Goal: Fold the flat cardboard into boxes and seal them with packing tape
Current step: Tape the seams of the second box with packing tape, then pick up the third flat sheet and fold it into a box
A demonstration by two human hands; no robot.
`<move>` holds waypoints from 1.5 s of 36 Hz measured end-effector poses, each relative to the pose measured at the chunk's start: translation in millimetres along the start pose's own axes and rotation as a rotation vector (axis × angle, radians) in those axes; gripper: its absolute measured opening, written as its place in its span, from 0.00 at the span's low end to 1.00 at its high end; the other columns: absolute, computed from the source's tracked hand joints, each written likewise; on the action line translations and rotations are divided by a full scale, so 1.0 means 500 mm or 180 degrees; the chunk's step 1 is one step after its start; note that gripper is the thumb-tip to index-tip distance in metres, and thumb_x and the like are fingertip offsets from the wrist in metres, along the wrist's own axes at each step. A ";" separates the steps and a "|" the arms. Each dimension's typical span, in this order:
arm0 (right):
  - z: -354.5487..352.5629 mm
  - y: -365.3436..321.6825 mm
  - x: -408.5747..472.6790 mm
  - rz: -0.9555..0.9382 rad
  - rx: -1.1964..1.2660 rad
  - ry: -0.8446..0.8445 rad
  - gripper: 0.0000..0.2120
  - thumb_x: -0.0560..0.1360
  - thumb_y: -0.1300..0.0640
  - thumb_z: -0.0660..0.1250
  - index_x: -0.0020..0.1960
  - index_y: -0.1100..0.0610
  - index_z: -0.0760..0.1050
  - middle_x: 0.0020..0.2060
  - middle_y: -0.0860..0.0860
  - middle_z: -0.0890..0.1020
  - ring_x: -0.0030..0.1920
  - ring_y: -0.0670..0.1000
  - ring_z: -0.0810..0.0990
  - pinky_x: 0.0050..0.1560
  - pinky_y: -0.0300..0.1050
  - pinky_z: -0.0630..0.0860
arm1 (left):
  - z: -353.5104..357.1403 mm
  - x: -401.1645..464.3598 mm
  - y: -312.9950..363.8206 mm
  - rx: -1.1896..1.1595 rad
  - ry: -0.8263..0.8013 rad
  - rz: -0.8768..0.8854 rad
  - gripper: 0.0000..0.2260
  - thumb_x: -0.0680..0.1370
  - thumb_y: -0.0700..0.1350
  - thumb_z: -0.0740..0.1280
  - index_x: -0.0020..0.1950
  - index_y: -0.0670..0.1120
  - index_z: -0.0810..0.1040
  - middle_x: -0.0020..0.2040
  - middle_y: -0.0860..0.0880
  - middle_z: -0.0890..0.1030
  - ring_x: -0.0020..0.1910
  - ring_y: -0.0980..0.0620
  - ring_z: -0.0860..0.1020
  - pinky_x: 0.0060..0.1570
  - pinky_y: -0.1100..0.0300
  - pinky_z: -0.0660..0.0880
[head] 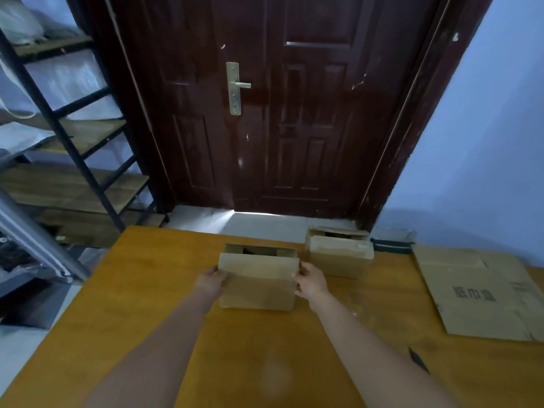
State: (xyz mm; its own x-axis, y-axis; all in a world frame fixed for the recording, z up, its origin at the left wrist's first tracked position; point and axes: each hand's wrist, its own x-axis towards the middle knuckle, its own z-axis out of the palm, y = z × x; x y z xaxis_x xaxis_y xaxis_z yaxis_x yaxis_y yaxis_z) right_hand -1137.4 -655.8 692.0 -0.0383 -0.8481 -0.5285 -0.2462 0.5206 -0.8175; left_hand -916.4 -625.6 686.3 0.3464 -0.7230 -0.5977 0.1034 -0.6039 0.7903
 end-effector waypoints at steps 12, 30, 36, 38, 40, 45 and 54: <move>0.076 0.005 0.019 -0.0302 -0.0394 0.0050 0.21 0.78 0.61 0.62 0.70 0.53 0.65 0.58 0.49 0.76 0.58 0.51 0.74 0.58 0.44 0.72 | -0.013 0.108 0.019 0.0832 0.0115 0.0199 0.20 0.78 0.52 0.65 0.65 0.41 0.68 0.54 0.39 0.75 0.54 0.36 0.75 0.54 0.43 0.75; 0.082 -0.088 0.118 -0.0008 -0.0584 0.0057 0.32 0.77 0.63 0.62 0.76 0.54 0.53 0.70 0.54 0.67 0.69 0.55 0.66 0.70 0.50 0.64 | 0.051 0.204 0.101 0.1238 0.0246 0.0533 0.18 0.80 0.50 0.62 0.66 0.42 0.69 0.59 0.40 0.76 0.47 0.44 0.73 0.43 0.55 0.68; 0.051 -0.091 0.098 -0.0533 -0.1648 0.0832 0.19 0.78 0.62 0.59 0.69 0.58 0.65 0.61 0.55 0.76 0.53 0.55 0.78 0.45 0.40 0.71 | 0.051 0.172 0.110 0.1557 0.0390 0.0471 0.23 0.80 0.52 0.60 0.68 0.38 0.61 0.61 0.36 0.73 0.53 0.38 0.75 0.43 0.49 0.72; 0.031 -0.087 0.079 -0.0797 -0.2008 0.0977 0.18 0.78 0.62 0.58 0.68 0.59 0.68 0.60 0.55 0.77 0.55 0.55 0.78 0.46 0.41 0.72 | 0.052 0.147 0.111 0.1858 0.0556 0.0721 0.21 0.80 0.49 0.60 0.67 0.38 0.60 0.64 0.37 0.69 0.57 0.37 0.74 0.48 0.46 0.73; 0.006 -0.080 0.066 -0.0990 -0.2541 0.0952 0.18 0.78 0.61 0.57 0.68 0.58 0.69 0.61 0.54 0.75 0.56 0.54 0.78 0.50 0.44 0.74 | 0.059 0.120 0.113 0.2456 0.0582 0.1144 0.21 0.80 0.47 0.60 0.69 0.39 0.60 0.65 0.40 0.68 0.59 0.38 0.72 0.50 0.46 0.72; -0.083 -0.064 0.037 -0.1103 -0.3516 0.1033 0.16 0.78 0.58 0.56 0.65 0.56 0.70 0.59 0.53 0.74 0.55 0.54 0.77 0.51 0.48 0.77 | 0.104 0.067 0.127 0.4179 0.0010 0.2395 0.16 0.80 0.48 0.57 0.65 0.43 0.66 0.58 0.44 0.75 0.54 0.45 0.75 0.51 0.51 0.73; -0.275 -0.044 -0.038 -0.0920 -0.4063 0.1171 0.16 0.78 0.56 0.55 0.63 0.58 0.70 0.59 0.54 0.74 0.56 0.56 0.75 0.47 0.47 0.73 | 0.276 -0.074 0.186 0.5413 -0.0847 0.3514 0.17 0.79 0.44 0.58 0.67 0.44 0.65 0.65 0.43 0.72 0.63 0.44 0.70 0.61 0.51 0.67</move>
State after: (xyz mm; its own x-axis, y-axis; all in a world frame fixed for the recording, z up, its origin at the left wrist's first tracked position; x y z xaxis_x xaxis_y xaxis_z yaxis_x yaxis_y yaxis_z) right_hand -1264.4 -664.6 751.5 -0.0378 -0.9920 -0.1205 -0.9993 0.0384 -0.0022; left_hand -1048.5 -701.2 763.3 -0.4934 -0.8515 -0.1777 -0.8602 0.5079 -0.0456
